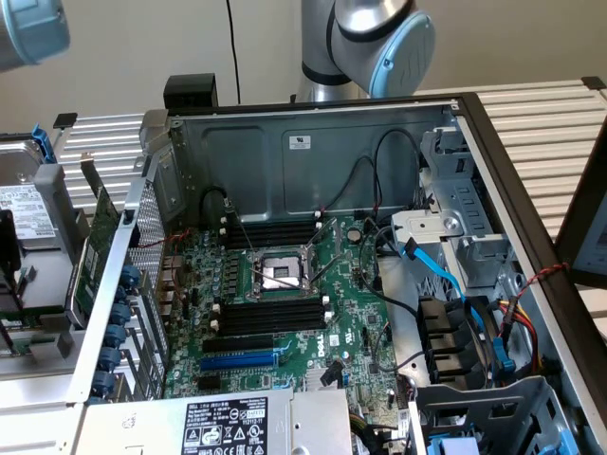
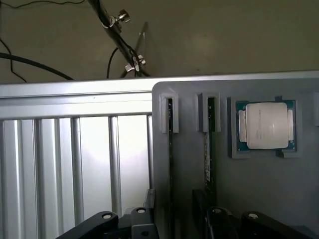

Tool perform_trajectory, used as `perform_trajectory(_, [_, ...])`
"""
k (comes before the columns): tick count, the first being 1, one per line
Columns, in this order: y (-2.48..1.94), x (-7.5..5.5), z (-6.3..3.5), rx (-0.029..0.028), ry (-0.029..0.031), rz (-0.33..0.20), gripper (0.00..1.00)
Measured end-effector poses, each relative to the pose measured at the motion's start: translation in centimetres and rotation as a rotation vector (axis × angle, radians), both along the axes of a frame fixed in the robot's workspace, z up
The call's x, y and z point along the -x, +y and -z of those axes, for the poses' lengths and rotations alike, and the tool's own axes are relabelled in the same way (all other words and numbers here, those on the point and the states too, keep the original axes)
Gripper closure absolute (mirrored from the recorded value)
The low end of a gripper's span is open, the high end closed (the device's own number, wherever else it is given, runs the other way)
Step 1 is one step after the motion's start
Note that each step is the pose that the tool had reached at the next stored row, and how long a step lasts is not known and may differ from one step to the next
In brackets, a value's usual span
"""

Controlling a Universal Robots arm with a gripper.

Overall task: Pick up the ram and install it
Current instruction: 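Pick up the ram and move it above insertion slot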

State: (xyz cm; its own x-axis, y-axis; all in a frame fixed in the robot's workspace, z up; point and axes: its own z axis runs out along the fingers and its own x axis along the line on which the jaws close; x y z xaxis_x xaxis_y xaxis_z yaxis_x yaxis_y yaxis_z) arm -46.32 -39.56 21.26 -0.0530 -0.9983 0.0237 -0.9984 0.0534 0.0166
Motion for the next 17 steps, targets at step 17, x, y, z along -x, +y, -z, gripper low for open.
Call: perform_trajectory(17, [-0.15,0.0,1.33,-0.0001,0.0000,0.002,0.58])
